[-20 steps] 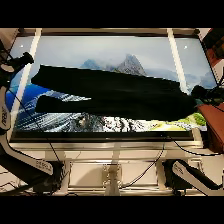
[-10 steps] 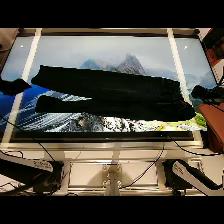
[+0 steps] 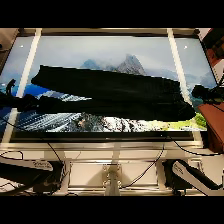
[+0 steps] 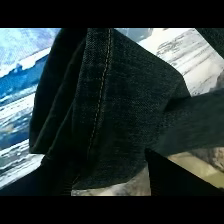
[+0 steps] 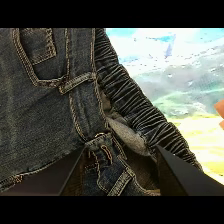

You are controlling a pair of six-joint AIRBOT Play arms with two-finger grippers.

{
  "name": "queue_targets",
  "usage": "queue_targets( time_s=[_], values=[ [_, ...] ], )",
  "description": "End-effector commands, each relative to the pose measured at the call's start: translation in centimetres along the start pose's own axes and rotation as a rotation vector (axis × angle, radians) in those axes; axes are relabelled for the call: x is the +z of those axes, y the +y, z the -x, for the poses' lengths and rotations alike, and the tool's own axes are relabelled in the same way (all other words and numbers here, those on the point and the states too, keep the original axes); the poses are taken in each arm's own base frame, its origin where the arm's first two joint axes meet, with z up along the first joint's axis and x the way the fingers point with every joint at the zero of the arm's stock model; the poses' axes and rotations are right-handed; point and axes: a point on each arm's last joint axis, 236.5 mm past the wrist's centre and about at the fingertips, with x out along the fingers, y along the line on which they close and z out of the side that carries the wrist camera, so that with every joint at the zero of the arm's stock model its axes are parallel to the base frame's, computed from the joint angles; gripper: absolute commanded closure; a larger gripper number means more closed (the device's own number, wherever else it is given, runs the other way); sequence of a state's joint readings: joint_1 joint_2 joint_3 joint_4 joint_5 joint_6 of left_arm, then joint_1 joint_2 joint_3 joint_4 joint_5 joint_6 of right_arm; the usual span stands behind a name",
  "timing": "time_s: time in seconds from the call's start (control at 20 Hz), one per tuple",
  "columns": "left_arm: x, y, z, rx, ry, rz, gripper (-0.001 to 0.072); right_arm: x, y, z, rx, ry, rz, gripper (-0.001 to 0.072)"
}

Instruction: Fold the clothes and pants, and hang the long-sleeved shirts on hangers.

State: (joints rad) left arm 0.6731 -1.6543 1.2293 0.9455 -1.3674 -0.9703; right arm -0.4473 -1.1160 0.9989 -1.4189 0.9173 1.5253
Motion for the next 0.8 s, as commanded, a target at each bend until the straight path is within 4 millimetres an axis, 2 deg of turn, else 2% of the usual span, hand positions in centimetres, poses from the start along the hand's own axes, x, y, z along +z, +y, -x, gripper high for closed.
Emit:
queue_targets(
  time_s=[0.0,0.1,0.25,0.4,0.45,0.5,0.55,0.75],
  values=[
    [0.6,1.3,0.1,0.055,-0.075,-0.004,0.0242,0.0,0.0,0.0,0.001,-0.001,-0.001,0.0218],
    [1.4,1.9,0.6,0.088,-0.112,-0.052,0.0241,0.0,0.0,0.0,0.001,-0.001,-0.001,0.0218],
    [1.0,2.8,0.6,0.131,-0.09,-0.119,0.024,0.0,0.0,0.0,0.001,-0.001,-0.001,0.0218],
    [1.9,3.7,0.7,0.167,-0.125,-0.124,0.0239,-0.1,0.1,0.0,0.004,0.003,-0.003,0.0218],
    [2.0,3.8,0.7,0.17,-0.129,-0.123,0.0218,-0.1,0.1,0.0,0.004,0.006,-0.004,0.0218],
    [1.9,3.7,0.5,0.165,-0.123,-0.121,0.0156,-0.1,0.1,0.0,0.004,0.006,-0.004,0.0218],
    [1.7,3.5,0.3,0.149,-0.113,-0.117,0.0142,-0.1,0.1,0.0,0.005,0.006,-0.007,0.0218],
    [0.9,3.1,-0.2,0.118,-0.077,-0.11,0.0148,-0.2,0.2,0.0,0.01,0.006,-0.012,0.0218]
  ],
)
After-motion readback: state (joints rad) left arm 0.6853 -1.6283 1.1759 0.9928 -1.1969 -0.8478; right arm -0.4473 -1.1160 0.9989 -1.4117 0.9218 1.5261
